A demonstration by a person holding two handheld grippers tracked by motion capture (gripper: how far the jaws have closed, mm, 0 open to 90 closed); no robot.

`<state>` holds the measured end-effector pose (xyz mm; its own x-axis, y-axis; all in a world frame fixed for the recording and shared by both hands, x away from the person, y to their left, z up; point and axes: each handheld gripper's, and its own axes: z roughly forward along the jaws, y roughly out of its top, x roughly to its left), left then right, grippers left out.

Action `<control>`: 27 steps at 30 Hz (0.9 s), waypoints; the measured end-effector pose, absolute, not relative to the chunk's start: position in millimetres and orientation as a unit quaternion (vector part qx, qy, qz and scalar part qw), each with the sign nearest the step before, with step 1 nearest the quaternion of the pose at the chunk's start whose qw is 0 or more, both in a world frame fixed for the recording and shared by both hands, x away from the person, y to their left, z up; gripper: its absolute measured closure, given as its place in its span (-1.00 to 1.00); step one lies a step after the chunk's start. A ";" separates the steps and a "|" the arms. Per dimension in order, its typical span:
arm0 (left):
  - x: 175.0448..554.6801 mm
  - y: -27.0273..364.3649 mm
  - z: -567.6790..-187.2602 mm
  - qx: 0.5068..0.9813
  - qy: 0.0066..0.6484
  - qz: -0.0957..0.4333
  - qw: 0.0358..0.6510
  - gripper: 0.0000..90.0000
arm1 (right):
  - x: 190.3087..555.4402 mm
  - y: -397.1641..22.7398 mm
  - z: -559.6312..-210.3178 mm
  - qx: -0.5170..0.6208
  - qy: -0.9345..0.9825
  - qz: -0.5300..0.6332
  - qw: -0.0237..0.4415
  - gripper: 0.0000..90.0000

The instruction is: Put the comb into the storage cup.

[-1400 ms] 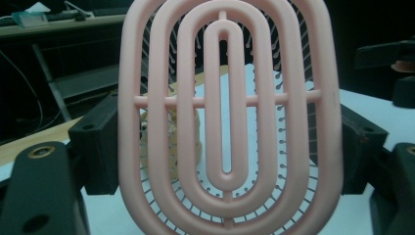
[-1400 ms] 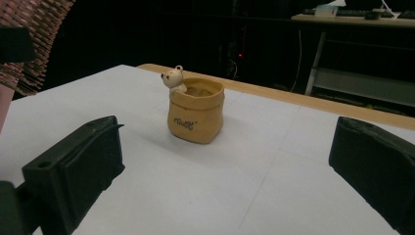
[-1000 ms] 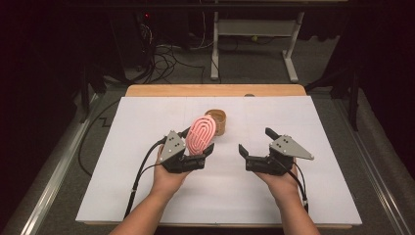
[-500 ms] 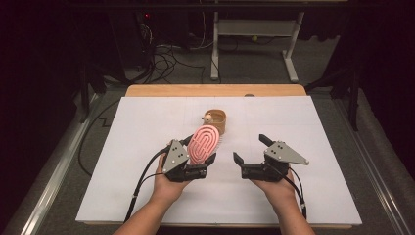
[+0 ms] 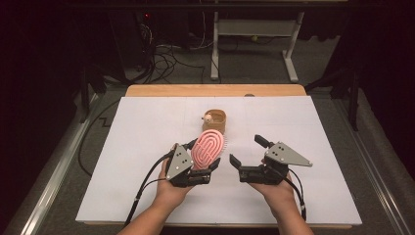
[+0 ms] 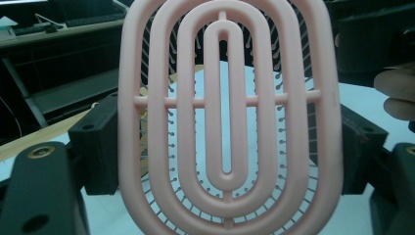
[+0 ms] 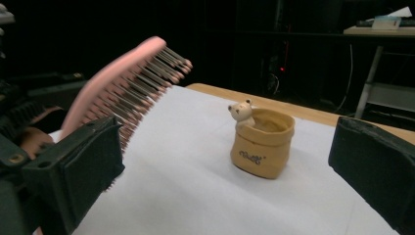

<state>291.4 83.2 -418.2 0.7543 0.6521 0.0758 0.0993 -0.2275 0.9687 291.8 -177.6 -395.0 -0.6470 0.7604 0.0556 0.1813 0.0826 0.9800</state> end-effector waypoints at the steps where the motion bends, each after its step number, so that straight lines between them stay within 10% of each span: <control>1: 291.1 82.2 -418.5 0.746 0.252 0.246 0.566 -0.56 | 290.6 -176.6 -393.3 0.339 0.692 0.588 0.245 -0.99; 27: 274.6 55.7 -422.4 0.767 0.223 0.246 0.549 -0.56 | 289.2 -152.0 -395.6 0.331 0.699 0.610 0.172 -0.99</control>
